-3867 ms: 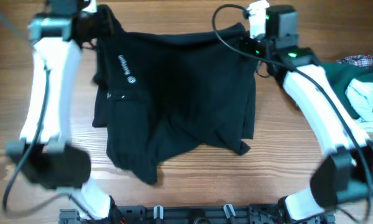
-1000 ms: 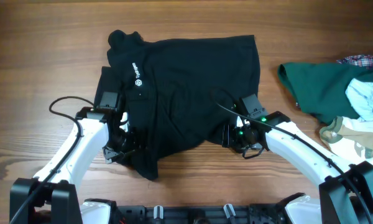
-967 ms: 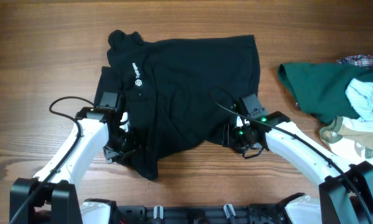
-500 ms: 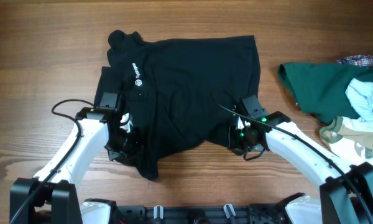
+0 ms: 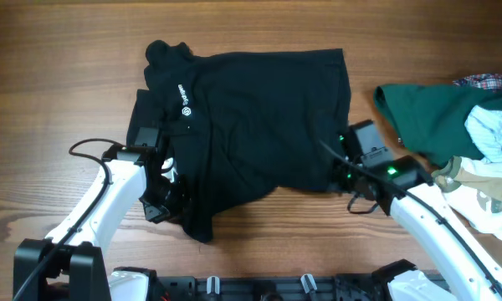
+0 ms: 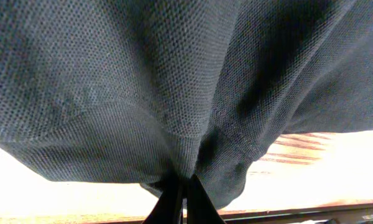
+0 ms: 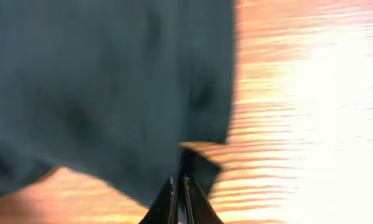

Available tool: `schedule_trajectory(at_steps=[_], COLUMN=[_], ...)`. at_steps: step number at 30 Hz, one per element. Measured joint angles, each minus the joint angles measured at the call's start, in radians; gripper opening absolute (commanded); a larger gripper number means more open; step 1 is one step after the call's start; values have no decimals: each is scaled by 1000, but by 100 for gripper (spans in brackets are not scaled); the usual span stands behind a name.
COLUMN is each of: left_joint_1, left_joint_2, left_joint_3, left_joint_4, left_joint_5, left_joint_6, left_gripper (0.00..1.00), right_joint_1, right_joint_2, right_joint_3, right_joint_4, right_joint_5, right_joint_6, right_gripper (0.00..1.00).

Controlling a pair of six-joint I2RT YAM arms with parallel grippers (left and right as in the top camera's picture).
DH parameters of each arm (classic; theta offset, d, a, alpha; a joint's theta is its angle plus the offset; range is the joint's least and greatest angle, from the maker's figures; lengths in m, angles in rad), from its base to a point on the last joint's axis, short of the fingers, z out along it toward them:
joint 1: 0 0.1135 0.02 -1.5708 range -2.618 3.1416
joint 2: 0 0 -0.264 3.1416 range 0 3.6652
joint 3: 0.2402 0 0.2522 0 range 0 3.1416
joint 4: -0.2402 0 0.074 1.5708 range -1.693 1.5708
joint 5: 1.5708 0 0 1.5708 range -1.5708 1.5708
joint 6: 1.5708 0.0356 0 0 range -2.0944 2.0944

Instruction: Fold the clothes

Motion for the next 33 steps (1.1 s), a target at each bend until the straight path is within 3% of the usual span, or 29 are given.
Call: schedule_trajectory(at_steps=[6, 10, 14, 19, 20, 27, 33], left_joint_1=[0, 0, 0, 0, 0, 0, 0], left_joint_2=[0, 0, 0, 0, 0, 0, -35], left_joint_3=[-34, -50, -51, -52, -53, -52, -24], left_joint_4=[0, 3, 5, 27, 35, 40, 6], left_joint_5=[-8, -8, -8, 12, 25, 83, 20], left_joint_6=[-28, -52, -59, -66, -64, -60, -141], left_gripper=[4, 4, 4, 40, 43, 30, 12], right_joint_1=[-203, -322, -329, -300, -298, -298, -298], right_joint_2=[0, 0, 3, 34, 37, 39, 39], right_joint_3=[0, 0, 0, 1, 1, 1, 0], right_joint_4=[110, 160, 110, 25, 24, 24, 24], right_joint_5=[77, 14, -130, -256, -264, -291, -330], right_joint_6=[-17, -68, -131, -170, -171, -171, -209], right_gripper=[4, 5, 40, 49, 50, 50, 50])
